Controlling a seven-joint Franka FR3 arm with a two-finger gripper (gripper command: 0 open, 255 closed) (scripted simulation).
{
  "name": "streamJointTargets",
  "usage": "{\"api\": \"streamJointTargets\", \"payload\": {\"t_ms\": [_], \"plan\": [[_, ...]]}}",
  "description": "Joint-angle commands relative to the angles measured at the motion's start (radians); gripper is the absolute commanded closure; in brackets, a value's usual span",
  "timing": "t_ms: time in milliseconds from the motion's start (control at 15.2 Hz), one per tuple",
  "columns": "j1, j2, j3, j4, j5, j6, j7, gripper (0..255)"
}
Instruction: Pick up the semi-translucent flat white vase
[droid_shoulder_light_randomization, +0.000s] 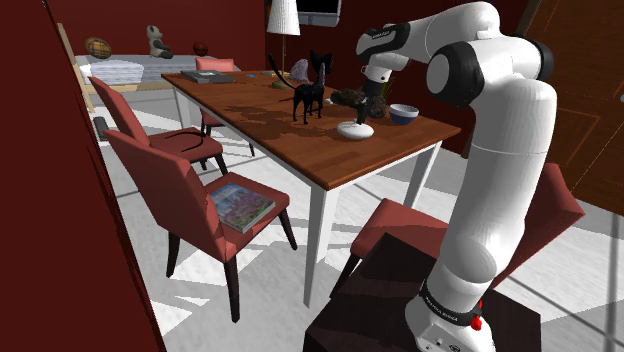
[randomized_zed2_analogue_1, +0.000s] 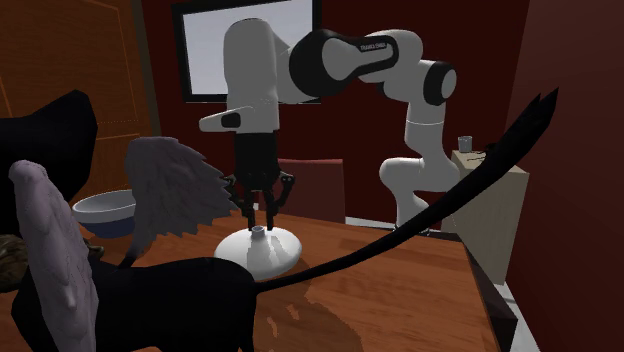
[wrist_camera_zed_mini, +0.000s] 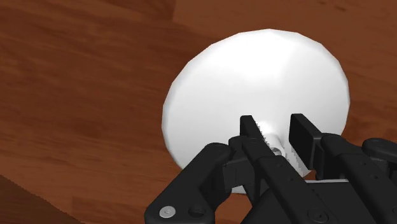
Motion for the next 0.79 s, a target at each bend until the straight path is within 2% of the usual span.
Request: {"api": "streamJointTargets", "payload": {"t_ms": [0,198,726], "plan": [[0.000,0.001,0.000,0.000,0.000,0.000,0.000,255],[0.000,0.000,0.000,-0.003,0.000,0.002,-0.001,255],[-0.010,0.005,-0.004,0.110,-0.002,-0.106,0.013,255]]}}
